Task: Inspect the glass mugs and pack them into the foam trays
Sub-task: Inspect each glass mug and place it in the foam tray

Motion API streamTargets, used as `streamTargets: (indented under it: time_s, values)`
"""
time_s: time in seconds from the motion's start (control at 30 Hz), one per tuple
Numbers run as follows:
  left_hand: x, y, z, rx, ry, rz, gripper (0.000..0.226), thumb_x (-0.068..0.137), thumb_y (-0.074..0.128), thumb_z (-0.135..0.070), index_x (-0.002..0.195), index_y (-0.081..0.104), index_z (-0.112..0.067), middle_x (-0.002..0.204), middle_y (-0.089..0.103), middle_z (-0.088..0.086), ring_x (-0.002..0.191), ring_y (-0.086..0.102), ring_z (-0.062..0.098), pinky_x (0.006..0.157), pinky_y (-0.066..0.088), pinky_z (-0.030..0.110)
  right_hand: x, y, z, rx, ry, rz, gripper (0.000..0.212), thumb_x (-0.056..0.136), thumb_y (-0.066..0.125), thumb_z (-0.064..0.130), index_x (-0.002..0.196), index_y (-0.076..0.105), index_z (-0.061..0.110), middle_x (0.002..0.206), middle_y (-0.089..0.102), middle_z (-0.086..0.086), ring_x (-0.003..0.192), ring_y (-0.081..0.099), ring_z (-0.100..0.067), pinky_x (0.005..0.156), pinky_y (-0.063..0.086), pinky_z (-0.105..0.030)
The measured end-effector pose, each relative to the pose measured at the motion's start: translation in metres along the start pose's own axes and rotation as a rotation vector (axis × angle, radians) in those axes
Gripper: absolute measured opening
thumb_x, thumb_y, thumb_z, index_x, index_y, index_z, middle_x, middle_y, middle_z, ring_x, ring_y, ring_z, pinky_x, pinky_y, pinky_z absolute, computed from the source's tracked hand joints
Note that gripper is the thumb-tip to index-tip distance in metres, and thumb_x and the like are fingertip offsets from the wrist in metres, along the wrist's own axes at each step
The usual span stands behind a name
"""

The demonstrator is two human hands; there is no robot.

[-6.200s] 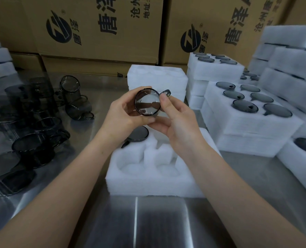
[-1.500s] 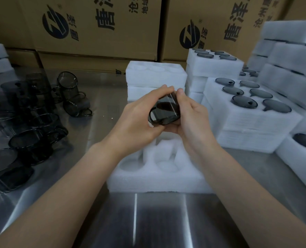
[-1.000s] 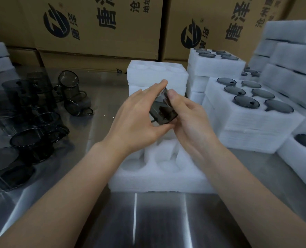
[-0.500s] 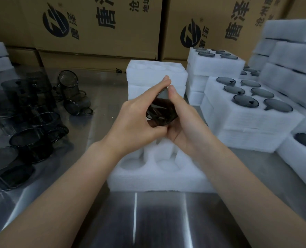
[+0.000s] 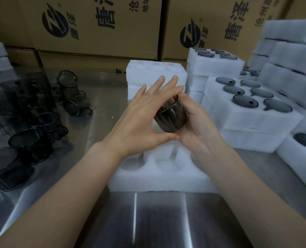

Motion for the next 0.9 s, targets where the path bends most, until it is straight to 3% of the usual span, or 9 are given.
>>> streamTargets:
  time_s: [0.1, 0.27, 0.33, 0.4, 0.43, 0.53, 0.67, 0.77, 0.9]
  values:
    - [-0.001, 0.001, -0.003, -0.046, 0.022, 0.02, 0.089, 0.073, 0.08, -0.017, 0.148, 0.033, -0.022, 0.159, 0.025, -0.002, 0.149, 0.017, 0.014, 0.121, 0.017, 0.049, 0.003, -0.004, 0.001, -0.05, -0.036, -0.016, 0.042, 0.095, 0.048, 0.0, 0.134, 0.056, 0.014, 0.123, 0.067, -0.015, 0.114, 0.065, -0.031, 0.092, 0.054, -0.047]
    - [0.0, 0.002, -0.006, -0.066, 0.066, 0.022, 0.089, 0.068, 0.074, 0.0, 0.145, 0.035, -0.022, 0.161, 0.019, 0.006, 0.148, 0.022, 0.015, 0.115, 0.029, 0.052, 0.004, -0.006, 0.0, -0.064, -0.001, -0.046, 0.036, 0.1, 0.045, 0.011, 0.133, 0.058, 0.014, 0.126, 0.065, -0.017, 0.117, 0.063, -0.032, 0.096, 0.052, -0.047]
    - [-0.001, -0.001, -0.003, -0.105, 0.032, -0.029, 0.09, 0.067, 0.075, 0.0, 0.144, 0.035, -0.023, 0.161, 0.017, 0.006, 0.145, 0.023, 0.007, 0.115, 0.032, 0.036, 0.004, -0.004, 0.001, -0.03, 0.004, -0.018, 0.029, 0.099, 0.051, 0.018, 0.124, 0.065, 0.013, 0.125, 0.065, -0.015, 0.116, 0.064, -0.028, 0.096, 0.052, -0.044]
    - [-0.001, -0.003, 0.0, -0.154, -0.016, -0.077, 0.09, 0.068, 0.077, -0.001, 0.145, 0.036, -0.019, 0.16, 0.021, 0.004, 0.145, 0.022, 0.002, 0.111, 0.027, 0.016, 0.003, -0.002, 0.002, -0.027, 0.009, -0.017, 0.028, 0.092, 0.061, 0.026, 0.115, 0.07, 0.013, 0.109, 0.069, -0.009, 0.103, 0.068, -0.022, 0.084, 0.056, -0.036]
    - [-0.001, -0.003, 0.001, -0.175, -0.043, -0.095, 0.089, 0.069, 0.077, -0.002, 0.146, 0.036, -0.017, 0.158, 0.026, 0.002, 0.144, 0.024, 0.002, 0.11, 0.027, 0.014, 0.002, -0.002, 0.002, -0.035, 0.01, -0.028, 0.03, 0.09, 0.063, 0.031, 0.113, 0.07, 0.013, 0.101, 0.069, -0.007, 0.095, 0.07, -0.02, 0.076, 0.057, -0.034]
    - [-0.003, -0.003, 0.004, -0.242, -0.112, -0.145, 0.084, 0.071, 0.079, -0.012, 0.144, 0.038, -0.016, 0.144, 0.045, -0.002, 0.134, 0.042, 0.008, 0.109, 0.037, 0.025, 0.002, -0.003, 0.003, -0.074, -0.03, -0.069, 0.03, 0.082, 0.069, 0.034, 0.102, 0.071, 0.012, 0.089, 0.069, -0.005, 0.085, 0.07, -0.018, 0.067, 0.057, -0.031]
    - [-0.003, -0.005, 0.01, -0.312, -0.15, -0.249, 0.07, 0.075, 0.08, -0.021, 0.136, 0.046, -0.025, 0.13, 0.057, -0.002, 0.122, 0.055, 0.009, 0.103, 0.043, 0.026, 0.003, -0.003, 0.01, -0.057, -0.108, -0.05, 0.031, 0.078, 0.067, 0.032, 0.097, 0.074, 0.009, 0.1, 0.071, -0.011, 0.092, 0.068, -0.021, 0.075, 0.058, -0.032]
    - [-0.003, -0.005, 0.016, -0.408, -0.196, -0.273, 0.058, 0.077, 0.077, -0.017, 0.129, 0.053, -0.029, 0.125, 0.063, -0.004, 0.119, 0.059, 0.015, 0.105, 0.045, 0.042, 0.001, 0.002, 0.011, -0.01, -0.145, 0.028, 0.024, 0.082, 0.063, 0.03, 0.08, 0.08, 0.014, 0.092, 0.075, -0.008, 0.088, 0.072, -0.02, 0.079, 0.058, -0.032]
    - [-0.004, -0.007, 0.019, -0.578, -0.281, -0.252, 0.044, 0.08, 0.07, -0.026, 0.122, 0.061, -0.035, 0.123, 0.067, -0.005, 0.12, 0.059, 0.017, 0.106, 0.042, 0.053, 0.001, 0.003, 0.012, 0.004, -0.108, 0.054, 0.017, 0.084, 0.067, 0.029, 0.082, 0.079, 0.017, 0.096, 0.073, -0.011, 0.095, 0.07, -0.024, 0.088, 0.056, -0.033]
Point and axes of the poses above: each hand's wrist, its own x-axis towards the middle knuckle, its own y-axis out of the palm, z = x × y, the point moved 2 cm from there along x, towards the middle knuckle
